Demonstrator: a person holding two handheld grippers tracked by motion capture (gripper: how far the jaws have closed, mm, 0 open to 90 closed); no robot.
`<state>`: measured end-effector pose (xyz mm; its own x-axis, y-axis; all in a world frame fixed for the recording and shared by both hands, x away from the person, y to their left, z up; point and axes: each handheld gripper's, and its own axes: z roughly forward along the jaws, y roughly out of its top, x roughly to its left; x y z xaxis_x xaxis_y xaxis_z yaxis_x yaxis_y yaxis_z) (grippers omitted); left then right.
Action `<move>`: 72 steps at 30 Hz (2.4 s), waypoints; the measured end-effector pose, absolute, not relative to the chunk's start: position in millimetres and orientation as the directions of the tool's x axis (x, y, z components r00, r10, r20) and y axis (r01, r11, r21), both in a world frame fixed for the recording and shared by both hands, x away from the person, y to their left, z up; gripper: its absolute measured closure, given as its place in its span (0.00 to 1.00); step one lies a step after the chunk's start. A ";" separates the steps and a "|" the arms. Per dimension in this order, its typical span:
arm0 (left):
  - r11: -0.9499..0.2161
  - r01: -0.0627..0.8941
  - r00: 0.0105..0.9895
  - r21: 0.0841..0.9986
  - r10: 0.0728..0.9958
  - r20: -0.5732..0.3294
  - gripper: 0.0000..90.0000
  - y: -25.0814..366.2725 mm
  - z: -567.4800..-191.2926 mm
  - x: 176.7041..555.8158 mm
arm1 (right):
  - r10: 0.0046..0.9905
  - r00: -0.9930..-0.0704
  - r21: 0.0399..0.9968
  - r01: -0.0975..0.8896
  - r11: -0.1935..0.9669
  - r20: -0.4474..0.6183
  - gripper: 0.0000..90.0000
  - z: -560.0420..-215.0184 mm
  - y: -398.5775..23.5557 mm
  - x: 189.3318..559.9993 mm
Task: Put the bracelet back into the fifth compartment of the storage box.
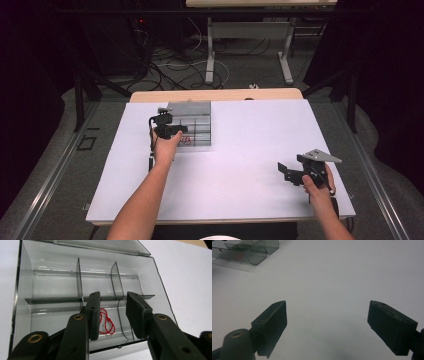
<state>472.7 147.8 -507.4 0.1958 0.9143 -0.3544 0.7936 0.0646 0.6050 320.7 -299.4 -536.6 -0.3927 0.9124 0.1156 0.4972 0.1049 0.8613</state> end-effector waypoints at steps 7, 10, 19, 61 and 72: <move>0.072 0.787 0.202 0.613 0.909 -0.366 0.67 150.4 -503.2 469.3 | 0.913 -0.390 0.859 0.502 0.104 0.118 0.17 -537.1 -300.0 320.7; 0.070 0.782 0.209 0.619 0.907 -0.365 0.65 150.5 -502.0 468.0 | 0.916 -0.382 0.858 0.504 0.095 0.123 0.17 -537.7 -300.1 320.8; 0.058 0.767 0.228 0.639 0.906 -0.355 0.55 149.3 -499.0 463.6 | 0.917 -0.381 0.857 0.506 0.097 0.121 0.17 -538.9 -300.4 321.7; -0.163 0.655 0.444 0.738 0.873 -0.202 0.31 157.7 -481.8 410.6 | 0.916 -0.383 0.858 0.504 0.098 0.120 0.17 -538.0 -301.9 321.6; -0.142 0.663 0.427 0.735 0.878 -0.216 0.25 178.4 -485.4 395.9 | 0.917 -0.380 0.857 0.506 0.096 0.122 0.17 -538.0 -301.8 320.1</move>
<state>395.9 178.4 -485.4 0.4275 0.8778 -0.2161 0.6632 -0.1421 0.7348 320.1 -301.8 -538.0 -0.3797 0.9171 0.1216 0.5064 0.0960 0.8569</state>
